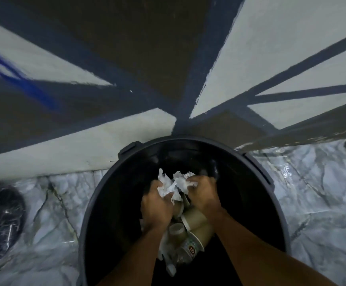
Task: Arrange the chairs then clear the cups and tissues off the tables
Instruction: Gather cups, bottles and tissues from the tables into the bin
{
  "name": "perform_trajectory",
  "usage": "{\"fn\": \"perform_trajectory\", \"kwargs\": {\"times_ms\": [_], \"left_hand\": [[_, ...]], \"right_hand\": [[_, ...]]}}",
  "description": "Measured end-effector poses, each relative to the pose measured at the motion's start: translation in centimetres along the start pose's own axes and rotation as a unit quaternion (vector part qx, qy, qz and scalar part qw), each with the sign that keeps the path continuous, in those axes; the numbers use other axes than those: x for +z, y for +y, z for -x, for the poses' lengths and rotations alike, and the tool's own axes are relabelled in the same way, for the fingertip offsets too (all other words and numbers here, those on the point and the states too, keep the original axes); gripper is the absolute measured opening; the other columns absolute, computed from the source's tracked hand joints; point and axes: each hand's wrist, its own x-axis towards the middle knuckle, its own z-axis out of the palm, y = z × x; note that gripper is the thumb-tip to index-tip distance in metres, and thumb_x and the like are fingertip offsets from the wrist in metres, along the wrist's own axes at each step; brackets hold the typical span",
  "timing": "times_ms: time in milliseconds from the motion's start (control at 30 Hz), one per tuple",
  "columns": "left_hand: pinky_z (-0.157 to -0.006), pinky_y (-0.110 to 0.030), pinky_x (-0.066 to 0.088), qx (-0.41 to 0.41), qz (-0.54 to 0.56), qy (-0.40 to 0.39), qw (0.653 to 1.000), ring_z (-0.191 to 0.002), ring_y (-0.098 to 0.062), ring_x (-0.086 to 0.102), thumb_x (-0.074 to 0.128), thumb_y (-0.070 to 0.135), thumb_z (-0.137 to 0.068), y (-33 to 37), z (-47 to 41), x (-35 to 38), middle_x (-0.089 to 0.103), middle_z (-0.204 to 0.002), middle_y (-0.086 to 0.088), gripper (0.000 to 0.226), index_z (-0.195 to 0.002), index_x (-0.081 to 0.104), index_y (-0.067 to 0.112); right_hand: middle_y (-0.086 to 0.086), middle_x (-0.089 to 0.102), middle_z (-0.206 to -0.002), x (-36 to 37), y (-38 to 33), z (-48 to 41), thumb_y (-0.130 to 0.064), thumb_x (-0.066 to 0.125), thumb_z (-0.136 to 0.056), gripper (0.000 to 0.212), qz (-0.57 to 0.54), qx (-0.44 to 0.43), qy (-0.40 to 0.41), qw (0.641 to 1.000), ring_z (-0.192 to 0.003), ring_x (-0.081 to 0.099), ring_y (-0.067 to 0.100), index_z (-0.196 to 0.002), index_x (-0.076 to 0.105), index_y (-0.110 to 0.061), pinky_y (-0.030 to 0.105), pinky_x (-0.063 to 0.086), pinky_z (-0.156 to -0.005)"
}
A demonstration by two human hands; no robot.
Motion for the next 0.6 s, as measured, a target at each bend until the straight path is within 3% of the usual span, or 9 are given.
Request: {"fn": "perform_trajectory", "kwargs": {"times_ms": [167, 300, 400, 467, 600], "left_hand": [[-0.077, -0.043, 0.053, -0.007, -0.006, 0.025, 1.000, -0.090, -0.033, 0.060, 0.081, 0.023, -0.078, -2.7, -4.1, 4.0, 0.063, -0.097, -0.013, 0.032, -0.096, 0.055, 0.022], [-0.087, -0.043, 0.054, -0.017, -0.033, -0.025, 0.999, -0.099, -0.034, 0.062, 0.082, 0.027, -0.077, -3.6, -6.1, 4.6, 0.064, -0.106, -0.014, 0.040, -0.110, 0.062, 0.021], [-0.087, -0.045, 0.055, -0.033, -0.038, -0.042, 0.998, -0.101, -0.034, 0.063, 0.078, 0.034, -0.077, -3.4, -5.1, 3.0, 0.066, -0.108, -0.012, 0.042, -0.115, 0.063, 0.025], [-0.089, -0.044, 0.055, -0.040, -0.035, -0.047, 0.997, -0.101, -0.031, 0.063, 0.075, 0.034, -0.076, -2.5, -3.3, 0.9, 0.067, -0.108, -0.009, 0.039, -0.113, 0.064, 0.028], [-0.087, -0.028, 0.053, -0.034, -0.034, -0.045, 0.998, -0.096, -0.026, 0.067, 0.071, 0.016, -0.079, 1.3, 1.8, -4.8, 0.072, -0.100, -0.005, 0.028, -0.106, 0.069, 0.022]], "right_hand": [[0.015, 0.070, -0.111, 2.9, 2.0, -4.2, -0.005, 0.063, -0.087, 0.026, 0.015, -0.012, -0.026, 0.999, -0.108, 0.063, 0.031, -0.111, 0.073, -0.010, 0.037, 0.048, -0.095], [0.011, 0.063, -0.130, 3.6, 2.2, -5.4, -0.016, 0.068, -0.089, 0.043, 0.054, -0.028, -0.045, 0.997, -0.120, 0.058, 0.030, -0.132, 0.062, -0.018, 0.036, 0.048, -0.102], [0.009, 0.066, -0.126, 1.8, 1.5, -3.8, -0.015, 0.069, -0.086, 0.038, 0.088, -0.048, -0.042, 0.994, -0.117, 0.061, 0.028, -0.125, 0.067, -0.017, 0.033, 0.049, -0.102], [0.010, 0.072, -0.112, -0.5, 0.8, -1.9, -0.015, 0.070, -0.083, 0.028, 0.097, -0.034, -0.058, 0.993, -0.105, 0.067, 0.028, -0.111, 0.074, -0.016, 0.029, 0.052, -0.092], [0.003, 0.075, -0.090, -5.5, -1.3, 2.4, -0.025, 0.066, -0.078, 0.022, 0.139, -0.016, -0.108, 0.984, -0.089, 0.070, 0.023, -0.096, 0.076, -0.022, 0.034, 0.059, -0.081]]}}
